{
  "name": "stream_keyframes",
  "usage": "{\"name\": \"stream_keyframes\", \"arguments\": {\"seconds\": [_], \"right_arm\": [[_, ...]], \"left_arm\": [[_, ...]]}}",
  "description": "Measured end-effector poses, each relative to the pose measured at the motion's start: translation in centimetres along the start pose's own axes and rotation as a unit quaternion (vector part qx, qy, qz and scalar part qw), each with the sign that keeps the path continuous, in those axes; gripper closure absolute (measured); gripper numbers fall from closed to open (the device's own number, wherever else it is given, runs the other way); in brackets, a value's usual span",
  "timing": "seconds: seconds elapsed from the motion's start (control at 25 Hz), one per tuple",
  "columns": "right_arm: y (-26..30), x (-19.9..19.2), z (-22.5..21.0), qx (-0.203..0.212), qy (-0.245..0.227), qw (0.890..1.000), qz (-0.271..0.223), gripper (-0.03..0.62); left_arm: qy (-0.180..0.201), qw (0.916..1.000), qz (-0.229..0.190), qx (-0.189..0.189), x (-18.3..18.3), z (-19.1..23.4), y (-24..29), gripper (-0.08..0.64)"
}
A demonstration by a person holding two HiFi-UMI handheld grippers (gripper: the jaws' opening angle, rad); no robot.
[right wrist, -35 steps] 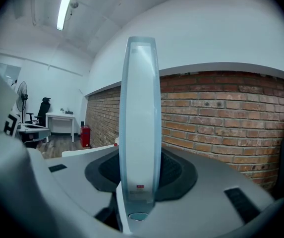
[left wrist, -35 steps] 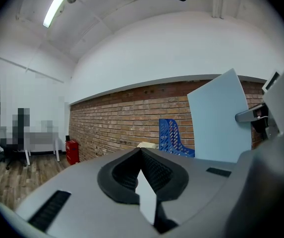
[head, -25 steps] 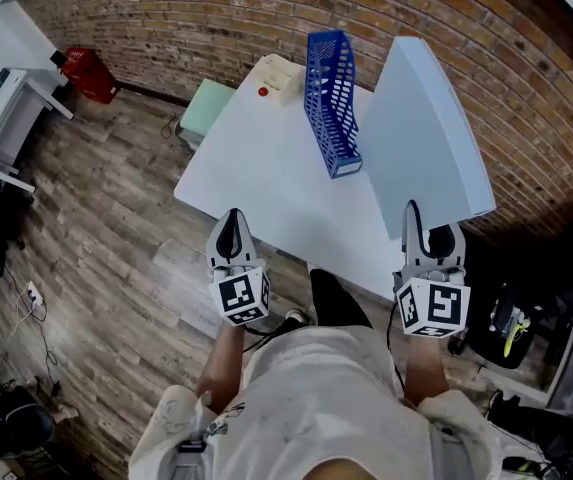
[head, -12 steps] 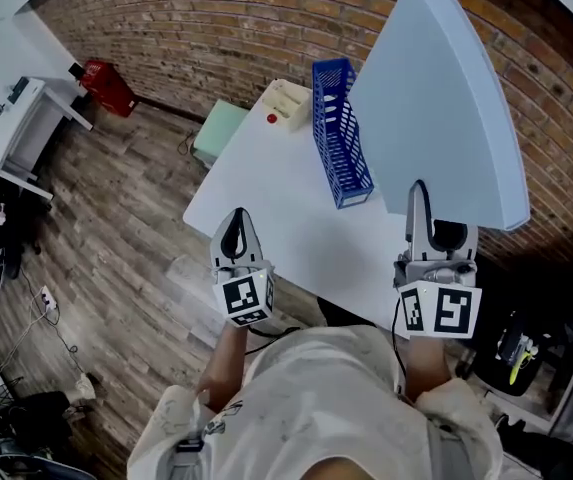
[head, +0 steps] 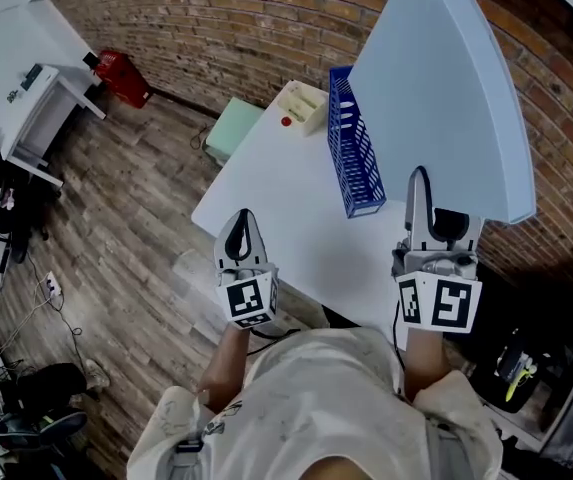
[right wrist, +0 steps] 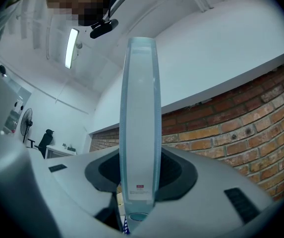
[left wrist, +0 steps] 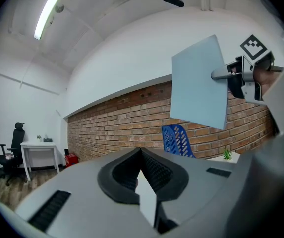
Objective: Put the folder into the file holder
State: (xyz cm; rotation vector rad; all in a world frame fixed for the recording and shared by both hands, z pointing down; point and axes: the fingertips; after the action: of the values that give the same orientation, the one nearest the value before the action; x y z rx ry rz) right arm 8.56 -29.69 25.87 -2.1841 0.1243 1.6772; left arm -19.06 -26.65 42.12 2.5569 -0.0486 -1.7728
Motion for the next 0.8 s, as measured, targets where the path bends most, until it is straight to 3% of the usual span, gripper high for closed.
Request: {"name": "stream_keyframes", "arguments": {"seconds": [0.8], "right_arm": [[4.7,-6.9,-0.8,-0.009,0.007,0.997,0.07,0.426]], "left_arm": [[0.005,0.9978,0.054,0.037,-3.2,1.3,-0.7,0.549]]}}
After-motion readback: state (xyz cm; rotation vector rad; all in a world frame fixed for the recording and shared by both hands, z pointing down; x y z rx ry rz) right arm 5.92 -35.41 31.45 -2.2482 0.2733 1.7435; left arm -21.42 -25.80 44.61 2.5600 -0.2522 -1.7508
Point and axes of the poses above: the fingertips, and each gripper's own axes: y forward along the fingers, z to its left, x out of its top, and after that the axes turned 15 degrees about y, right-handed
